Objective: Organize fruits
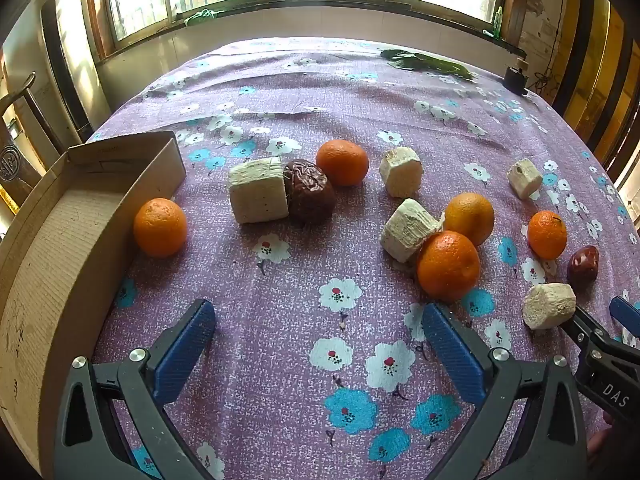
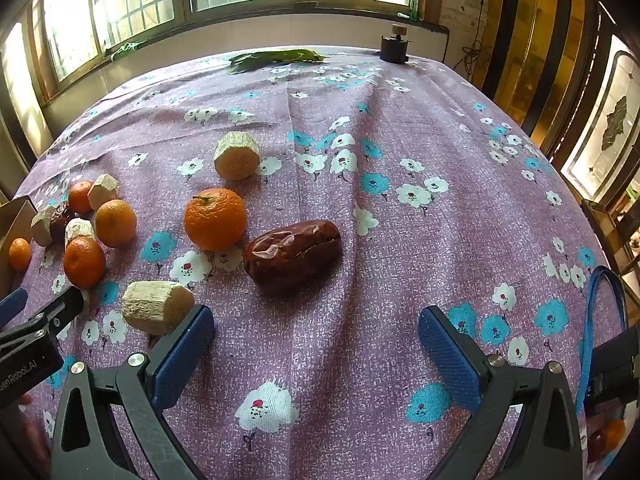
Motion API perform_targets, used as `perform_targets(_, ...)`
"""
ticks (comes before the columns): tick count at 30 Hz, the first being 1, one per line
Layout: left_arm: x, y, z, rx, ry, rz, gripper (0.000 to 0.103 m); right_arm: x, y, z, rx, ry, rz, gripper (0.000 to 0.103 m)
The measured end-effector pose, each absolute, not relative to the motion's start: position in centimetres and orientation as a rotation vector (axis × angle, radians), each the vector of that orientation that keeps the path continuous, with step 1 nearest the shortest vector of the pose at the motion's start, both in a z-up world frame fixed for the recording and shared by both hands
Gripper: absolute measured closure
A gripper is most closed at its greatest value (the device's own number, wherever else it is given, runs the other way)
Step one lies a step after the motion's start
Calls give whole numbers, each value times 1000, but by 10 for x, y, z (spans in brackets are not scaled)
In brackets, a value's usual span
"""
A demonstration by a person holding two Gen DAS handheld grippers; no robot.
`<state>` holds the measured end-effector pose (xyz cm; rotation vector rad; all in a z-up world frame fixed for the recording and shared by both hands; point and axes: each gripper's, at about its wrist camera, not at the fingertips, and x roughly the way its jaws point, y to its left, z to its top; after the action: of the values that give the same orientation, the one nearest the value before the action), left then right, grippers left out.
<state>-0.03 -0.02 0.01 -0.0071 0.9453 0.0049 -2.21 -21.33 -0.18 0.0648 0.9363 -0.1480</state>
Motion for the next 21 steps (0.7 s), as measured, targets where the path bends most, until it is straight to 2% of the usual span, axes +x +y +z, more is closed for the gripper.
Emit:
perform_targets(5,-1,-1,1,13,981,-31,0,-21,-211,-2,38,938,-89,1)
perform_targets(11,-23,5,25,38,875,-37,0,-29,-204,3,-3,980,-16,0)
perform_targets(21,-41,19,61,-13,799,-58,0,-49,-182,35,-42,904,89,0)
